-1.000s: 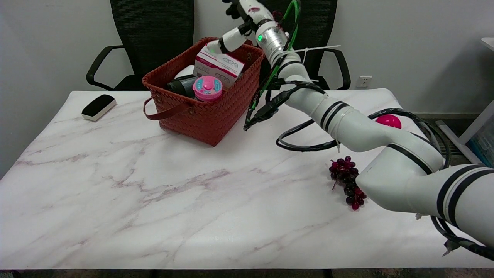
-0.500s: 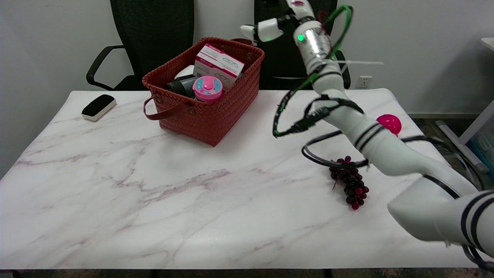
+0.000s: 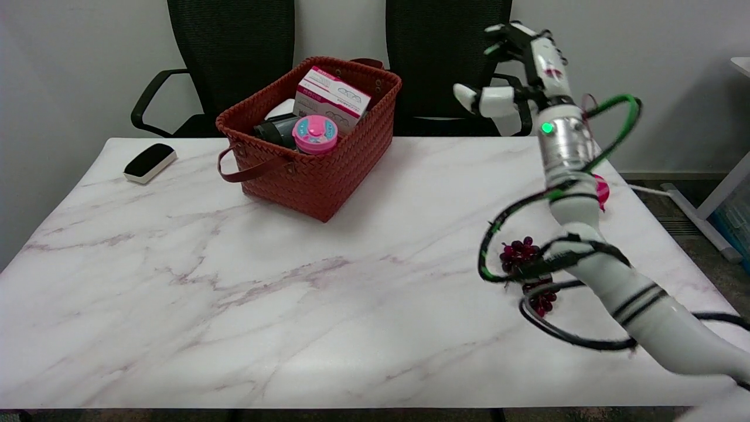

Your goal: Place the white paper box into the brown storage basket.

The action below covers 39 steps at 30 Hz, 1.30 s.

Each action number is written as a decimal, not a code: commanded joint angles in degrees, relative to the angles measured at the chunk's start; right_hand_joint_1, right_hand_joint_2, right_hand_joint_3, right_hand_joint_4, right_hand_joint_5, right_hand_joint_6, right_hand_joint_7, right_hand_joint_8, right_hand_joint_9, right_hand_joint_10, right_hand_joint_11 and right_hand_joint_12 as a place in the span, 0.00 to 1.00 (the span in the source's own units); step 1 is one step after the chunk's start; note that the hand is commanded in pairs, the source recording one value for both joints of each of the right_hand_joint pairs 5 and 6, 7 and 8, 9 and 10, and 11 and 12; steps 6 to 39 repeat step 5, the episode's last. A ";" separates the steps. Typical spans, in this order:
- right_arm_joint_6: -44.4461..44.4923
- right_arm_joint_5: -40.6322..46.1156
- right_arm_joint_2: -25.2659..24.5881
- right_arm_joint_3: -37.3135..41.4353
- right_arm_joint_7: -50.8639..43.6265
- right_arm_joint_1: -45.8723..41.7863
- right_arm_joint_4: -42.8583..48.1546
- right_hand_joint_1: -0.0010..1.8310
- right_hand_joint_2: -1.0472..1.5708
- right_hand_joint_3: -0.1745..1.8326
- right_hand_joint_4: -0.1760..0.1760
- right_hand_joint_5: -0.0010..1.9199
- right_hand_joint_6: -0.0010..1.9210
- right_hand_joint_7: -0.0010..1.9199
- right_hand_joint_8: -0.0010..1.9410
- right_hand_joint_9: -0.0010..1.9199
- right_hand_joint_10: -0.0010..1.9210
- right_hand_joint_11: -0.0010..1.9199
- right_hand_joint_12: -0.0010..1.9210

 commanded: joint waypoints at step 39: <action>24.84 -0.38 3.94 4.69 14.72 -31.71 11.49 0.61 0.50 0.48 0.50 0.28 0.28 0.41 0.40 0.34 0.34 0.25 0.25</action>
